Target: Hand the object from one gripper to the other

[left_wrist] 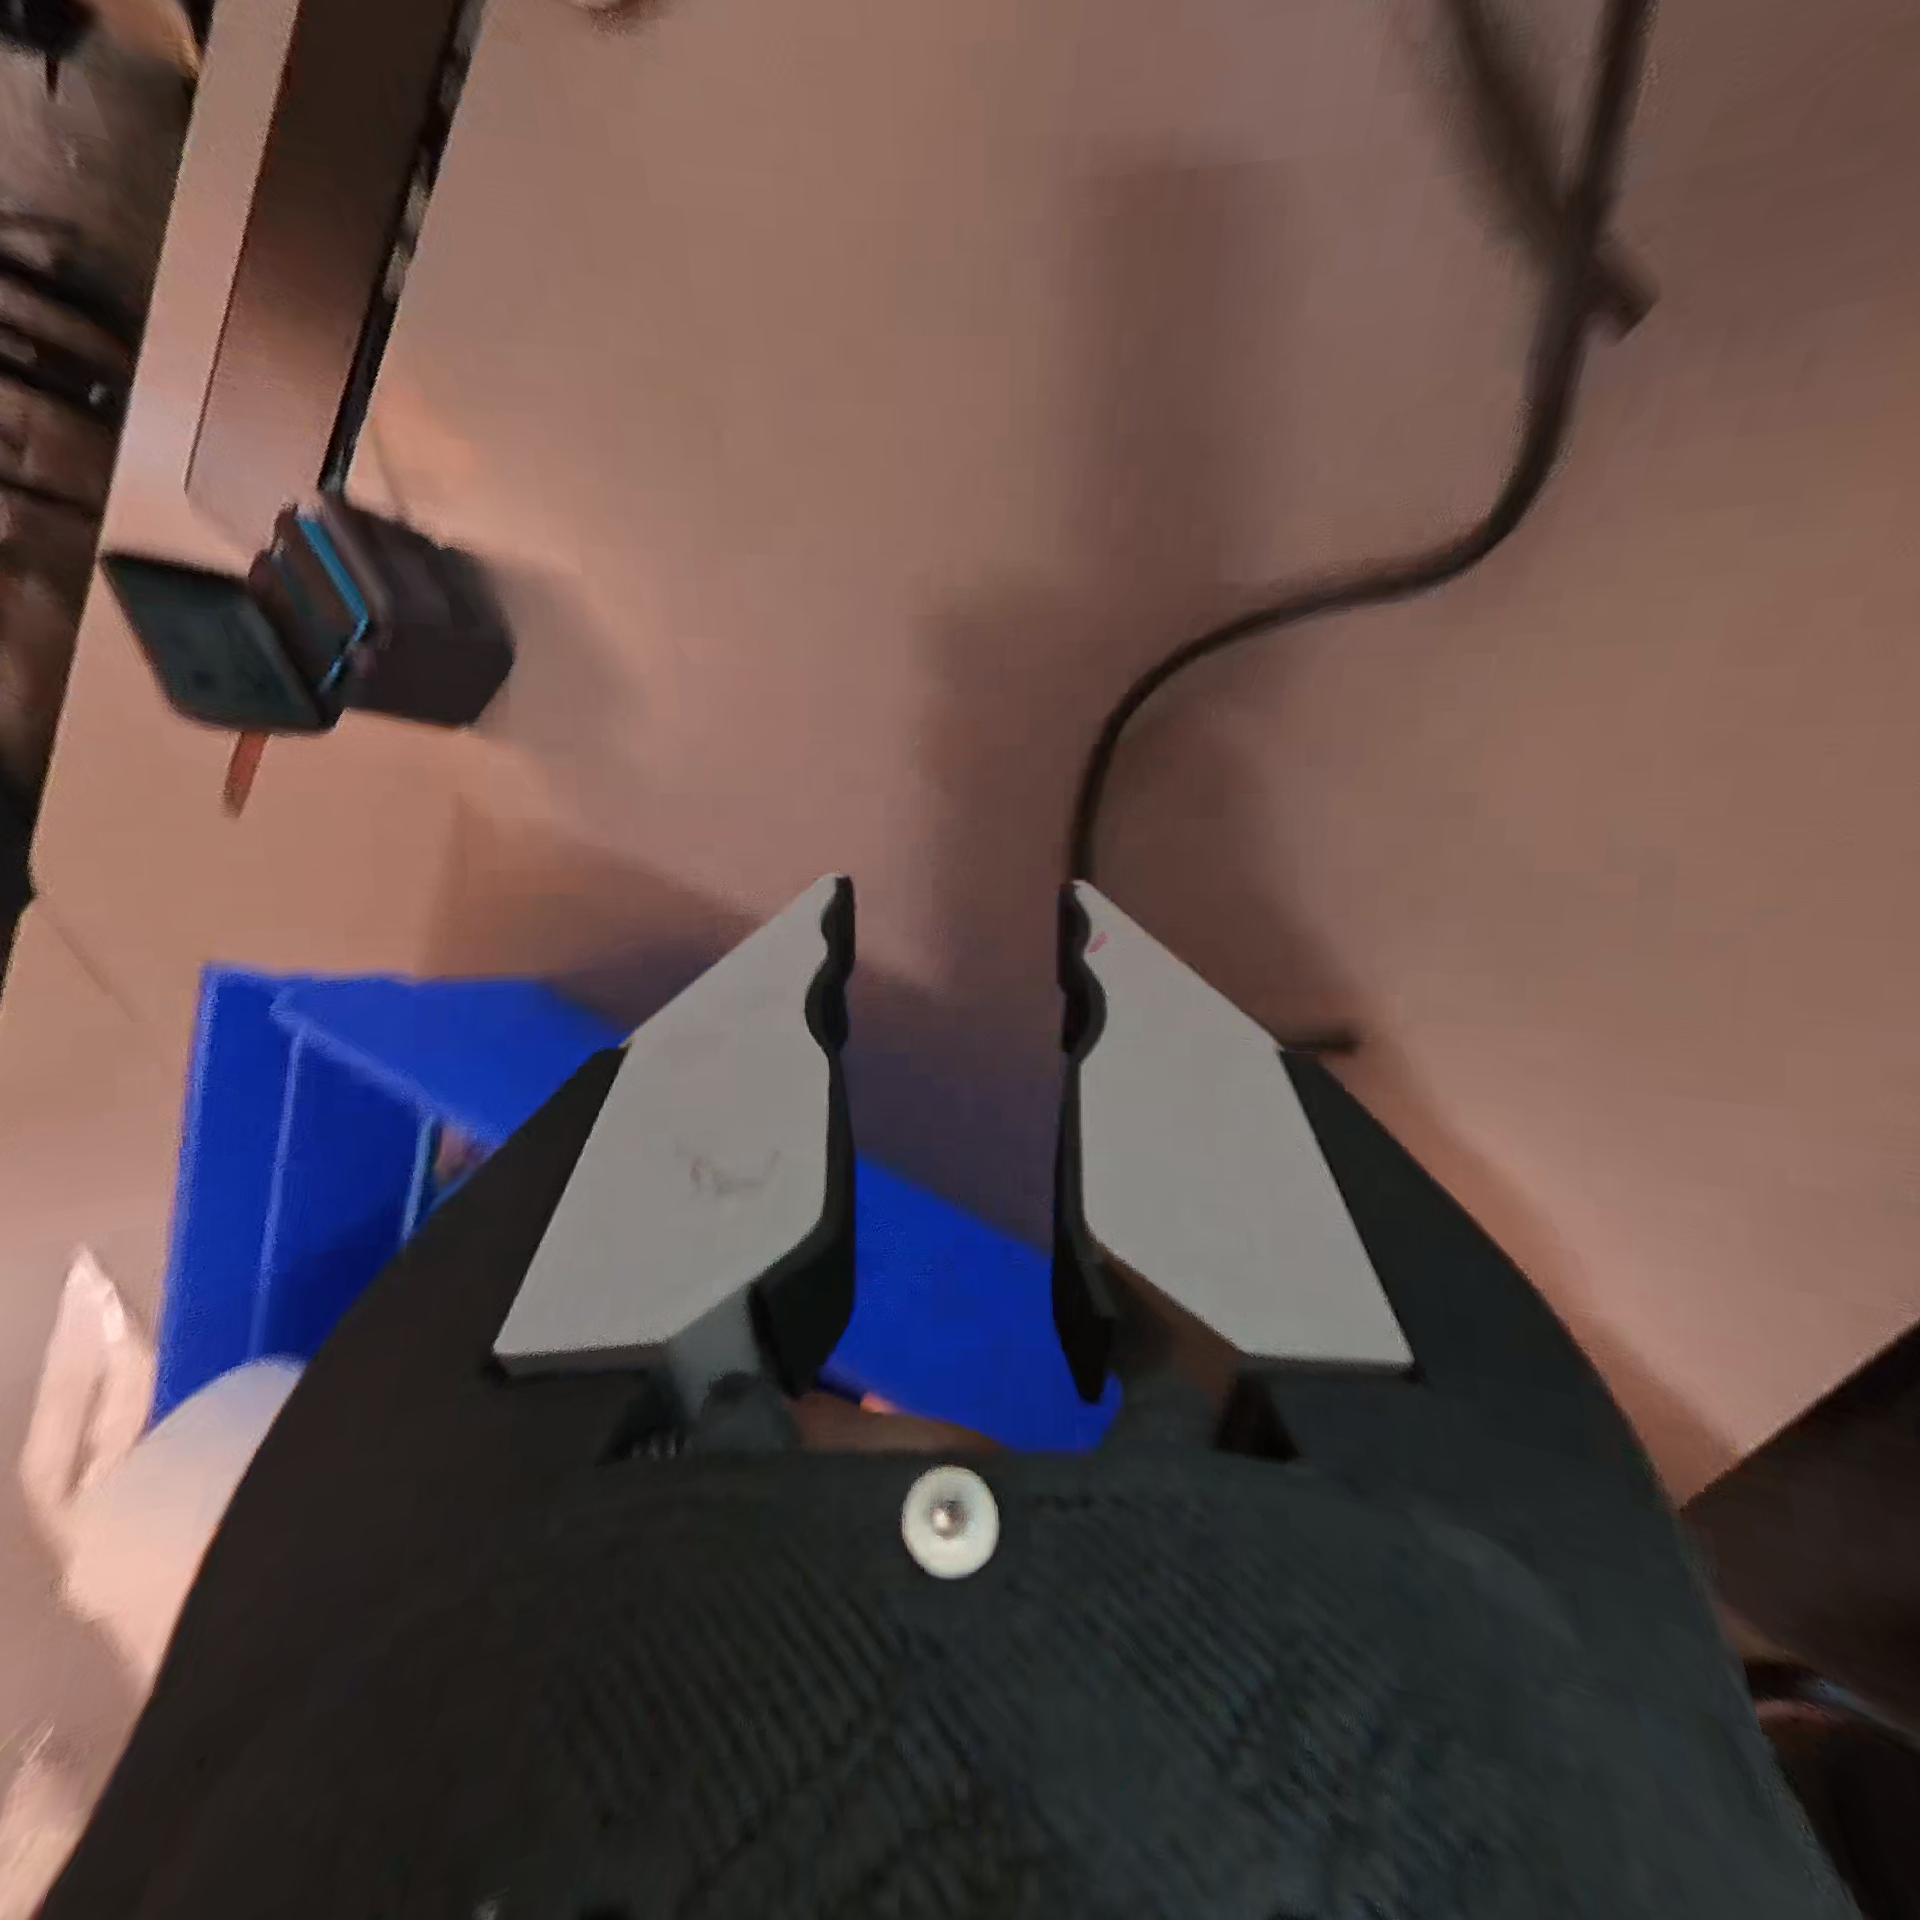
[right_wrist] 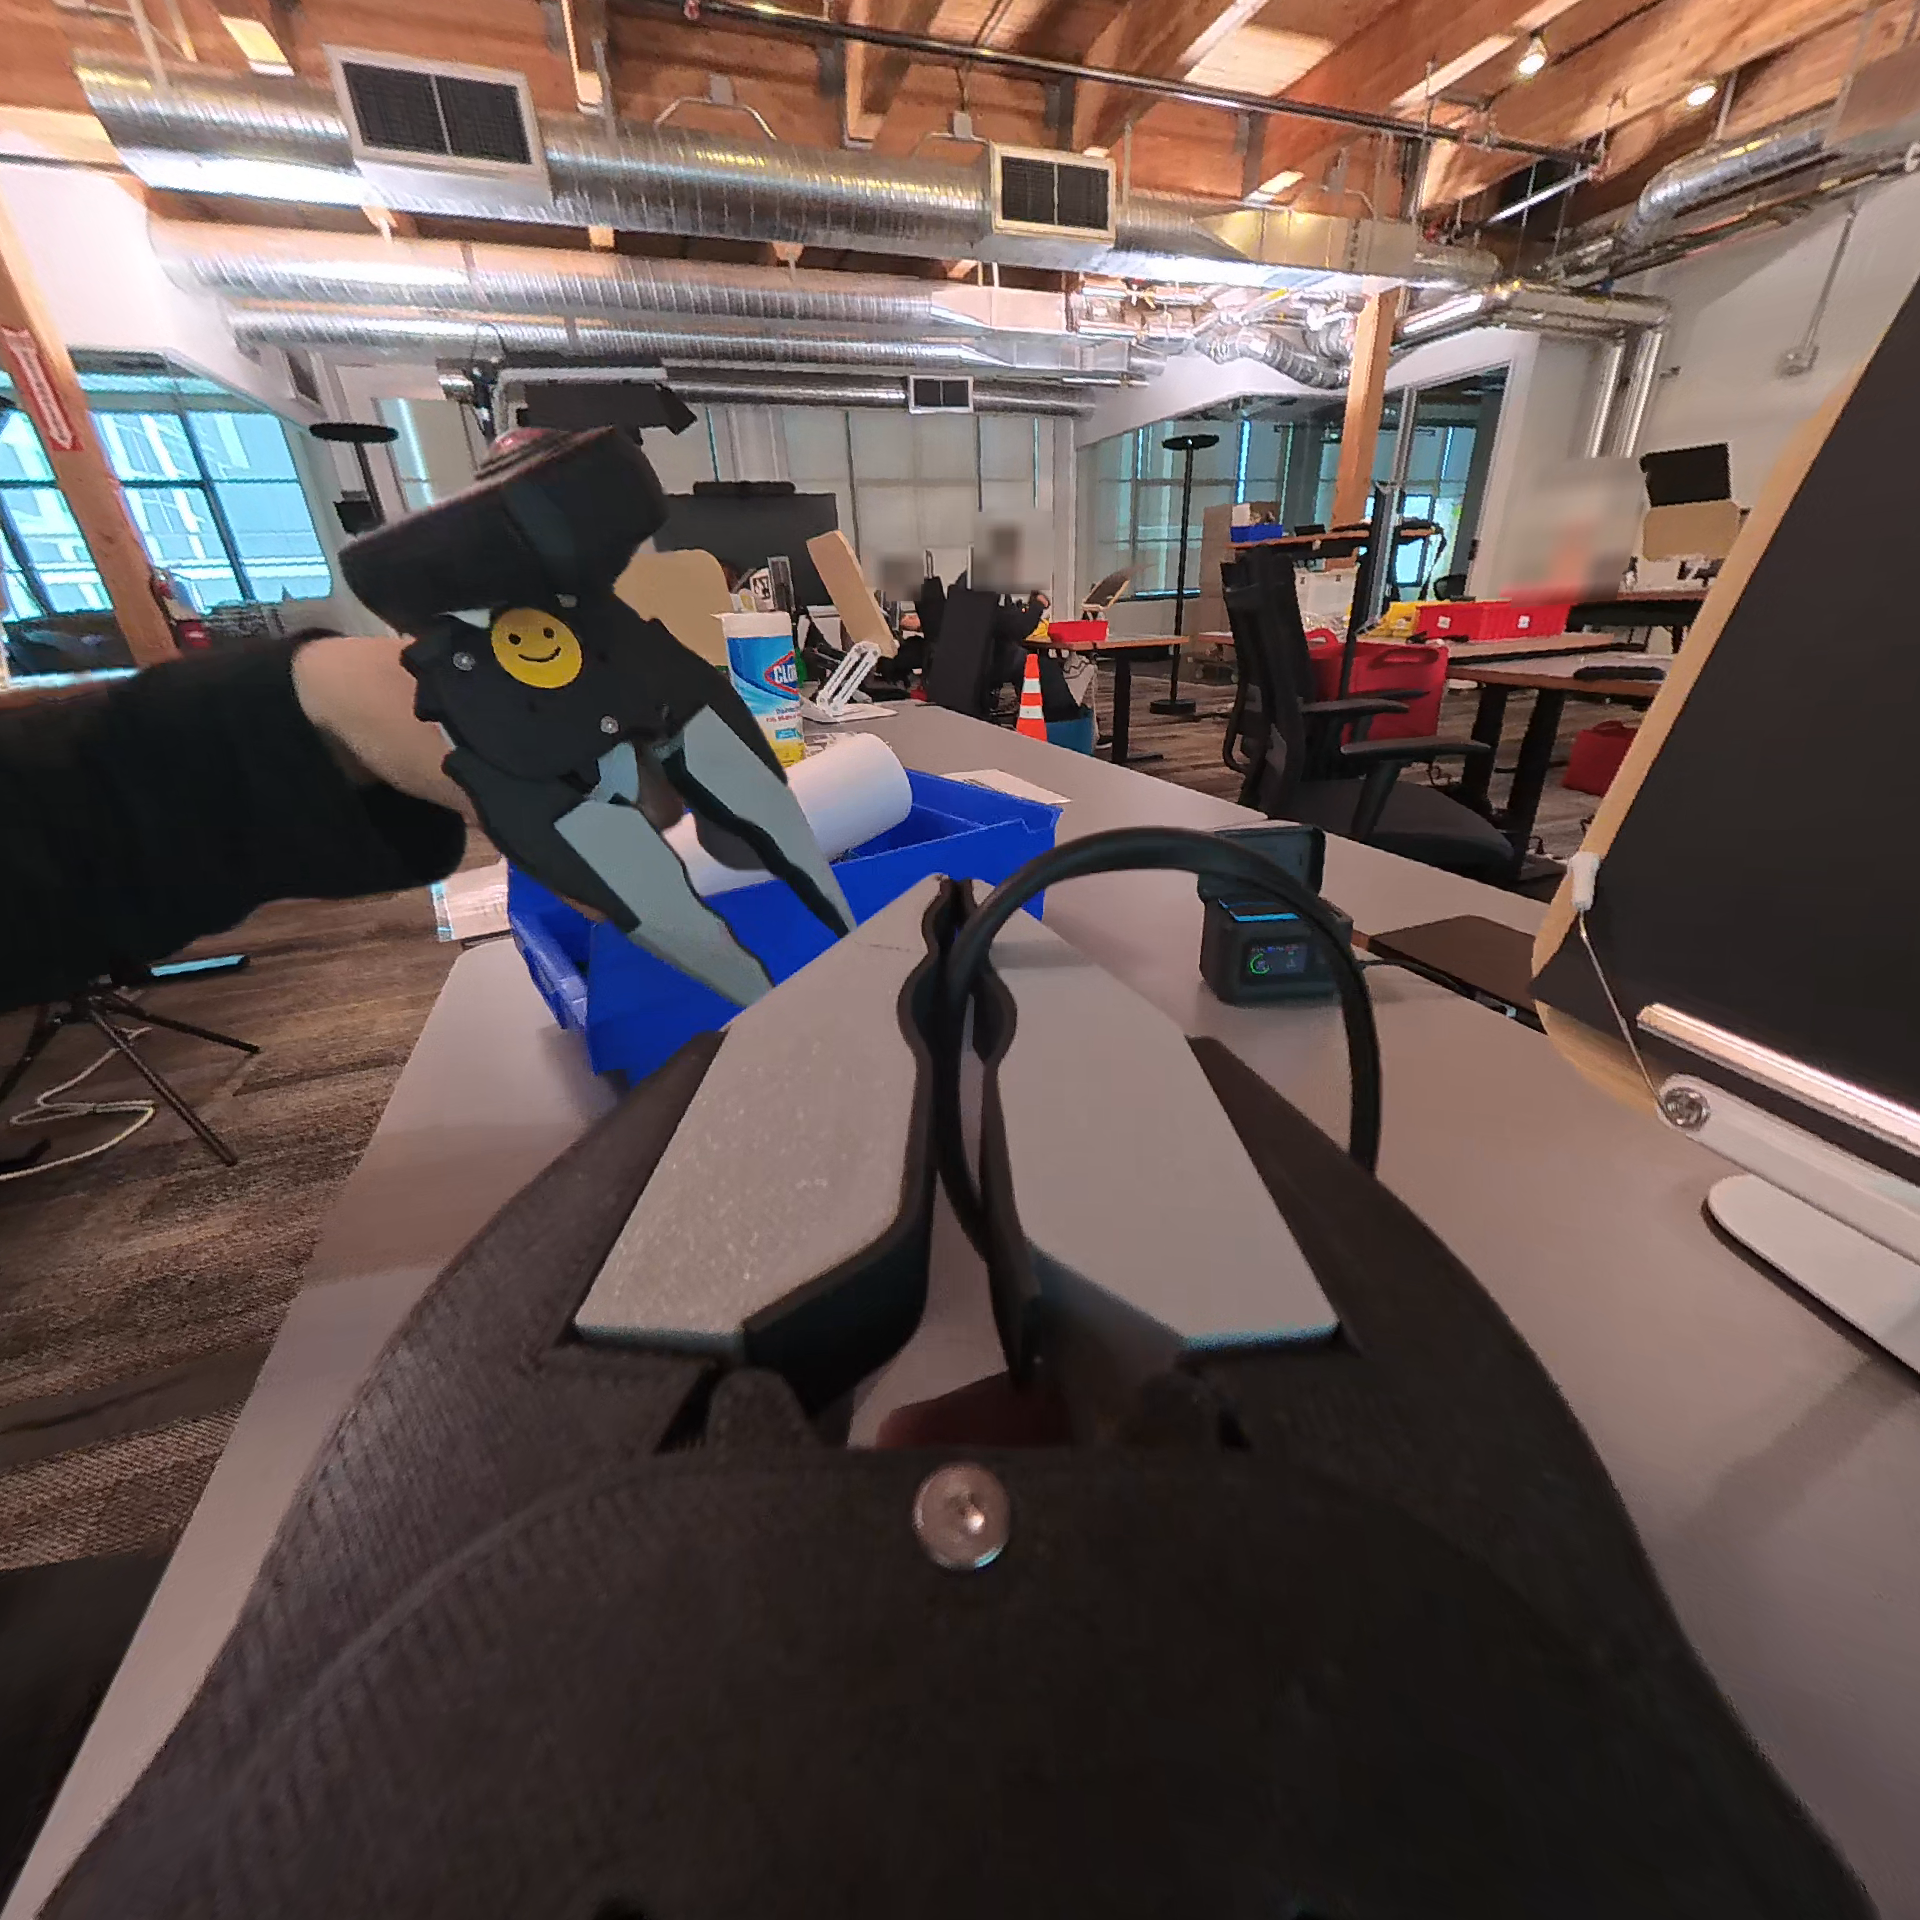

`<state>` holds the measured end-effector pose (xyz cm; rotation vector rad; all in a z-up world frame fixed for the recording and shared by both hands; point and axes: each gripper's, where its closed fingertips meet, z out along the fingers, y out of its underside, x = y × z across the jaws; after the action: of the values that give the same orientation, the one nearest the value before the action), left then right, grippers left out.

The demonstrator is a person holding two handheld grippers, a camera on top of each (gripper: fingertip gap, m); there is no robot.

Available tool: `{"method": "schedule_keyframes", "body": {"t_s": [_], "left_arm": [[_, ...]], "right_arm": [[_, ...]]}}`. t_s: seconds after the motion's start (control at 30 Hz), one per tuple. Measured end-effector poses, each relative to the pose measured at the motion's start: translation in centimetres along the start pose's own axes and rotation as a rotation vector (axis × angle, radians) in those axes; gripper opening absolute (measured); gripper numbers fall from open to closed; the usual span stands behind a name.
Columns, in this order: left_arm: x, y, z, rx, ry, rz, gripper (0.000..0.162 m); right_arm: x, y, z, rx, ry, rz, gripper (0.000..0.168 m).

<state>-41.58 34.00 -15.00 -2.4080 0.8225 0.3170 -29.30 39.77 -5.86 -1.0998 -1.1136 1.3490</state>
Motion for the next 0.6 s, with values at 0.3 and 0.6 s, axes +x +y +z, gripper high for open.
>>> {"method": "schedule_keyframes", "body": {"t_s": [0.3,0.6], "left_arm": [[8.6,-3.7,8.8,0.006,0.147,0.182,0.017],[7.5,-5.1,10.2,0.13,0.208,0.108,0.01]], "right_arm": [[0.7,0.4,-0.6,-0.033,-0.001,0.031,0.0],[2.2,1.6,-0.6,-0.086,0.051,0.042,0.0]]}}
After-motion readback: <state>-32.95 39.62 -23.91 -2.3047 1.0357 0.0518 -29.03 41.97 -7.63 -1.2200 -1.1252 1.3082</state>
